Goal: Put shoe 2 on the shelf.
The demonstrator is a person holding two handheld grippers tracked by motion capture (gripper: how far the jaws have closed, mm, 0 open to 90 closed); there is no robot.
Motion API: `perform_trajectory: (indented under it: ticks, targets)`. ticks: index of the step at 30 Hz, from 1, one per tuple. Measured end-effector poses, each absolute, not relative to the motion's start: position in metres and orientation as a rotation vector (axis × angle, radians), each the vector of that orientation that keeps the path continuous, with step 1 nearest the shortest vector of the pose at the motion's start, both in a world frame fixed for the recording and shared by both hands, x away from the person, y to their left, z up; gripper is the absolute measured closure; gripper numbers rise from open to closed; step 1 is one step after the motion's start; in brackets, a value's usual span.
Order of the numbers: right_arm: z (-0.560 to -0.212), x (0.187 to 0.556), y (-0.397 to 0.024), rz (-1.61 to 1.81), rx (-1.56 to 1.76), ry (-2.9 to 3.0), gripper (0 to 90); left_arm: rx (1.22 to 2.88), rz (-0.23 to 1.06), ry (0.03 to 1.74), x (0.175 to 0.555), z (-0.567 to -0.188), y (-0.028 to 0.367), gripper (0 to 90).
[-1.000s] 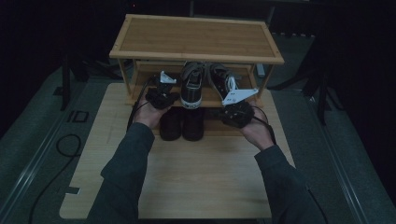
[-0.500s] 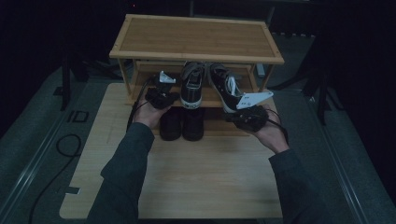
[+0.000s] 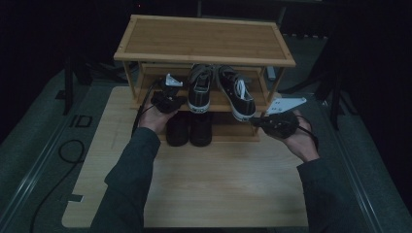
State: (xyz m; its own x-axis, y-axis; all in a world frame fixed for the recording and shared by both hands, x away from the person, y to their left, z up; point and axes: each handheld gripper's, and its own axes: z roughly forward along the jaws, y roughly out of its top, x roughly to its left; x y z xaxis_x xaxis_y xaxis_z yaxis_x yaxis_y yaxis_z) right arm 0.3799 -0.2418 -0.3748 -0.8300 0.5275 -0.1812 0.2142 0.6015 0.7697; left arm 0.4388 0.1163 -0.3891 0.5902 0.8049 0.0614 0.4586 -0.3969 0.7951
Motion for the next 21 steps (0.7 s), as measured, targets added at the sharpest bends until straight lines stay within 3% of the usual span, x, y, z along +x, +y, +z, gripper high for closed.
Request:
perform_trajectory:
  ticks: [21]
  targets:
    - [-0.3742, 0.3872, -0.2395, 1.175, 0.614, 2.403, 90.0, 2.056, 0.584, 1.002, 0.4392, -0.3891, 0.1154, 90.0]
